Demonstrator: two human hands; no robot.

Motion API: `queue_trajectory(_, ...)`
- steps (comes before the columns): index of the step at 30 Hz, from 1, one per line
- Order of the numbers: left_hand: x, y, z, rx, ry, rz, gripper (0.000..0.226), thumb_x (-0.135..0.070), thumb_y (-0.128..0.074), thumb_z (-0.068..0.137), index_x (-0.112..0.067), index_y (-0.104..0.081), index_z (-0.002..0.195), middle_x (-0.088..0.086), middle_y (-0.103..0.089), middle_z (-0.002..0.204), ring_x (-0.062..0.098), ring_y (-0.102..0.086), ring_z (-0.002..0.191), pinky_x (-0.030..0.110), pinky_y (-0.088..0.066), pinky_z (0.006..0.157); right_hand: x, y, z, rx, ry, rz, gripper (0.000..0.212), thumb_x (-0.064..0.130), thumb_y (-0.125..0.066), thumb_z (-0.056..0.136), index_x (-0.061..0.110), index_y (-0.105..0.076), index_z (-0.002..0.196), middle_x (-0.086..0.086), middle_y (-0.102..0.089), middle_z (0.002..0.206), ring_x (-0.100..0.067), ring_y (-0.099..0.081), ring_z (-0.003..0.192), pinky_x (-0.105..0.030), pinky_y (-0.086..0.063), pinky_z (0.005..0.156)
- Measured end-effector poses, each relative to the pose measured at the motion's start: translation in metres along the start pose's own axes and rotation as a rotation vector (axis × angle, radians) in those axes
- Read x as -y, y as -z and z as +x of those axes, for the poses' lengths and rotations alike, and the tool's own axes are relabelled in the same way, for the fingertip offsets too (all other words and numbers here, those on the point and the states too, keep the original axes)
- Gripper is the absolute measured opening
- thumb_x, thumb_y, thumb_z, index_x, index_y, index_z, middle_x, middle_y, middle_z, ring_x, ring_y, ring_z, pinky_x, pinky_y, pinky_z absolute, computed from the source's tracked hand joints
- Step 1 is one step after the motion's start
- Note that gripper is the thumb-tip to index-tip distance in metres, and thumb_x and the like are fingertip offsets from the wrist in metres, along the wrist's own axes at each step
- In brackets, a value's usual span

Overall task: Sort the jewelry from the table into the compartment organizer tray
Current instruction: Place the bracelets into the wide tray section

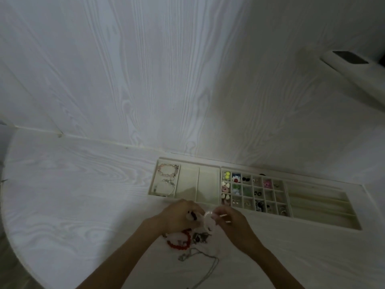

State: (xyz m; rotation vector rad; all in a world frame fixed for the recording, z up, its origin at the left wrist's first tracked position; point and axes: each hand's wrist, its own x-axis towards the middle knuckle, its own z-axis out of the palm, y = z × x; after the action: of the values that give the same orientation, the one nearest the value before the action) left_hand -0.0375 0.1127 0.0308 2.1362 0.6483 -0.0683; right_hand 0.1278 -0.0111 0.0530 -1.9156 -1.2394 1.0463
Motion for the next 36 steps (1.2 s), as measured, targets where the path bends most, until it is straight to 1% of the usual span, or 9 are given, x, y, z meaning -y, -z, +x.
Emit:
queue_trajectory(3, -0.001, 0.02, -0.001, -0.072, -0.004, -0.291, 0.022, -0.019, -0.067, 0.087, -0.021, -0.068, 0.109, -0.01, -0.066, 0.111, 0.0, -0.059, 0.102, 0.022, -0.047, 0.093, 0.026, 0.017, 0.013, 0.03, -0.038, 0.184, 0.01, 0.014, -0.053, 0.095, 0.013, -0.063, 0.094, -0.003, -0.068, 0.093, -0.01, -0.066, 0.082, -0.02, -0.054, 0.073)
queue_trajectory(7, 0.006, 0.042, 0.008, -0.184, -0.016, -0.447, 0.03, -0.012, -0.071, 0.083, -0.025, -0.064, 0.108, -0.007, -0.067, 0.111, -0.002, -0.061, 0.101, 0.015, -0.046, 0.091, 0.053, 0.023, 0.037, 0.053, -0.018, 0.257, 0.014, 0.017, -0.053, 0.094, 0.011, -0.063, 0.102, -0.005, -0.068, 0.1, -0.011, -0.067, 0.088, -0.023, -0.056, 0.076)
queue_trajectory(13, 0.018, 0.065, 0.029, -0.415, 0.079, -0.475, 0.024, -0.013, -0.073, 0.082, -0.032, -0.065, 0.095, -0.018, -0.067, 0.096, -0.004, -0.062, 0.089, 0.019, -0.048, 0.085, 0.076, 0.018, 0.083, 0.036, -0.035, 0.403, 0.02, 0.013, -0.056, 0.093, 0.005, -0.063, 0.109, -0.009, -0.07, 0.103, -0.017, -0.067, 0.092, -0.024, -0.057, 0.076)
queue_trajectory(17, 0.023, 0.071, 0.037, -0.39, -0.049, -0.487, 0.031, -0.002, -0.065, 0.086, -0.03, -0.074, 0.096, -0.025, -0.071, 0.084, -0.006, -0.064, 0.084, 0.017, -0.049, 0.08, 0.074, 0.013, 0.103, 0.03, -0.071, 0.481, 0.017, 0.014, -0.057, 0.093, 0.007, -0.064, 0.106, -0.009, -0.07, 0.1, -0.018, -0.069, 0.089, -0.025, -0.057, 0.076)
queue_trajectory(20, 0.034, 0.067, 0.046, -0.44, 0.057, -0.516, 0.041, -0.001, -0.065, 0.086, -0.041, -0.072, 0.078, -0.024, -0.068, 0.069, -0.009, -0.061, 0.07, 0.019, -0.05, 0.074, 0.061, 0.01, 0.119, -0.028, -0.127, 0.475, 0.016, 0.015, -0.057, 0.093, 0.007, -0.064, 0.105, -0.01, -0.069, 0.1, -0.016, -0.068, 0.086, -0.02, -0.055, 0.069)
queue_trajectory(22, 0.037, 0.065, 0.053, -0.45, 0.169, -0.415, 0.025, -0.013, -0.062, 0.09, -0.032, -0.071, 0.076, -0.018, -0.067, 0.072, -0.001, -0.06, 0.071, 0.031, -0.053, 0.074, 0.049, 0.006, 0.132, -0.079, -0.163, 0.383, 0.017, 0.015, -0.057, 0.093, 0.006, -0.063, 0.106, -0.009, -0.068, 0.102, -0.014, -0.066, 0.084, -0.017, -0.054, 0.067)
queue_trajectory(27, 0.027, 0.064, 0.059, -0.492, 0.378, 0.094, 0.023, -0.032, -0.052, 0.095, -0.017, -0.069, 0.093, -0.002, -0.067, 0.095, 0.012, -0.059, 0.088, 0.023, -0.039, 0.066, 0.027, -0.012, 0.148, -0.128, -0.169, 0.206, 0.012, 0.009, -0.057, 0.092, 0.004, -0.064, 0.101, -0.009, -0.067, 0.094, -0.013, -0.063, 0.074, -0.013, -0.05, 0.056)
queue_trajectory(32, 0.032, 0.062, 0.065, -0.515, 0.439, 0.309, 0.024, -0.033, -0.051, 0.094, -0.018, -0.07, 0.098, -0.001, -0.07, 0.102, 0.014, -0.063, 0.096, 0.023, -0.043, 0.071, 0.019, -0.026, 0.158, -0.238, -0.113, -0.032, 0.012, 0.016, -0.066, 0.086, 0.009, -0.071, 0.095, -0.005, -0.07, 0.092, -0.019, -0.066, 0.083, -0.029, -0.052, 0.074)
queue_trajectory(36, 0.032, 0.062, 0.068, -0.475, 0.365, 0.538, 0.025, -0.026, -0.044, 0.095, -0.015, -0.066, 0.1, 0.004, -0.068, 0.108, 0.02, -0.06, 0.101, 0.028, -0.041, 0.079, 0.023, -0.026, 0.155, -0.318, -0.066, -0.281, 0.015, 0.025, -0.067, 0.084, 0.019, -0.075, 0.096, 0.002, -0.067, 0.095, -0.013, -0.062, 0.087, -0.008, -0.033, 0.057)
